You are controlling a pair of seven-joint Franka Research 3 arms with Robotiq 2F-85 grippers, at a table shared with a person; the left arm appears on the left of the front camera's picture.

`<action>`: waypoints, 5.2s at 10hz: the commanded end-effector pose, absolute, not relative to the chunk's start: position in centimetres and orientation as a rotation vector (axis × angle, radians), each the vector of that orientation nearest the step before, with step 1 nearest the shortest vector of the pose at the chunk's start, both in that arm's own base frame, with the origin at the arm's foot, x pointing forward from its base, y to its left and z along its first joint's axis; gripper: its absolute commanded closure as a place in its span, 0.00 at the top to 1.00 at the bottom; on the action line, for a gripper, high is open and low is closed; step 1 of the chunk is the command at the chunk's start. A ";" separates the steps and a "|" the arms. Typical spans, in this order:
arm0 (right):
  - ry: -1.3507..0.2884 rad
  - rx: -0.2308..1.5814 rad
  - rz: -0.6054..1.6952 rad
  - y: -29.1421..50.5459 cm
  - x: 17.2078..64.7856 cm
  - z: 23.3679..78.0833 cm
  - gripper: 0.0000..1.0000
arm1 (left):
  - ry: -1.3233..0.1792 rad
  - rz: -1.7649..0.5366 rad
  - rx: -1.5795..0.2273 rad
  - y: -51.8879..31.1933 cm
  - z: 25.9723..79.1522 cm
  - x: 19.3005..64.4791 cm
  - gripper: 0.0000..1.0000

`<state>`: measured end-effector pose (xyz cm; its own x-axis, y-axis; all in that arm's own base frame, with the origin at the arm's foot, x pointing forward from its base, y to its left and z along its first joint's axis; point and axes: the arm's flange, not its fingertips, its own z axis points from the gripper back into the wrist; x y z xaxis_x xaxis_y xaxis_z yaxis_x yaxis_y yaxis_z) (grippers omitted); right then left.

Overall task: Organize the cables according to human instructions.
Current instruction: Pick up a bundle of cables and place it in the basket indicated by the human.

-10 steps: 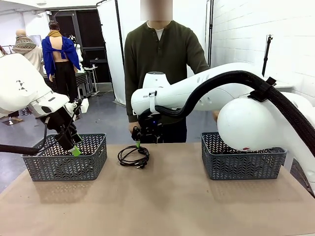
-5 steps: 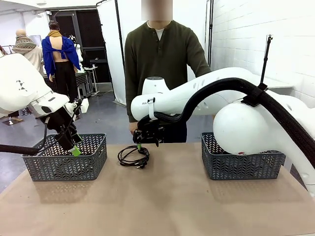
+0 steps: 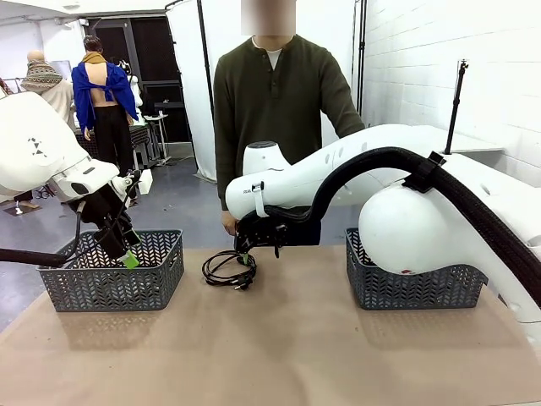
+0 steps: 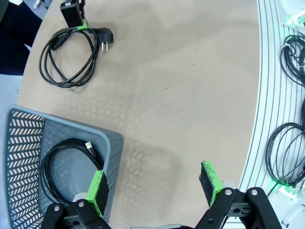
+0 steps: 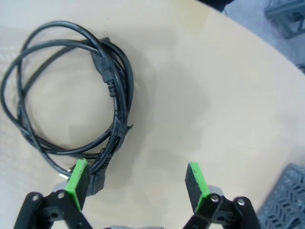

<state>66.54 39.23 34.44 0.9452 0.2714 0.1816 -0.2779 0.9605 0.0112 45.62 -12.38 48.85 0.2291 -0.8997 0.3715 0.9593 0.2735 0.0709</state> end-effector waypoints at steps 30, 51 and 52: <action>-0.089 0.092 0.273 39.3 70.5 34.4 0.00 | -0.374 -1.287 -0.184 -12.4 49.0 45.6 1.00; -0.135 0.007 1.080 28.4 63.1 47.4 0.00 | -0.374 -1.287 -0.184 -12.4 49.0 45.6 1.00; -0.132 -0.019 1.061 28.4 64.6 47.6 0.00 | -0.374 -1.287 -0.184 -12.4 49.0 45.6 1.00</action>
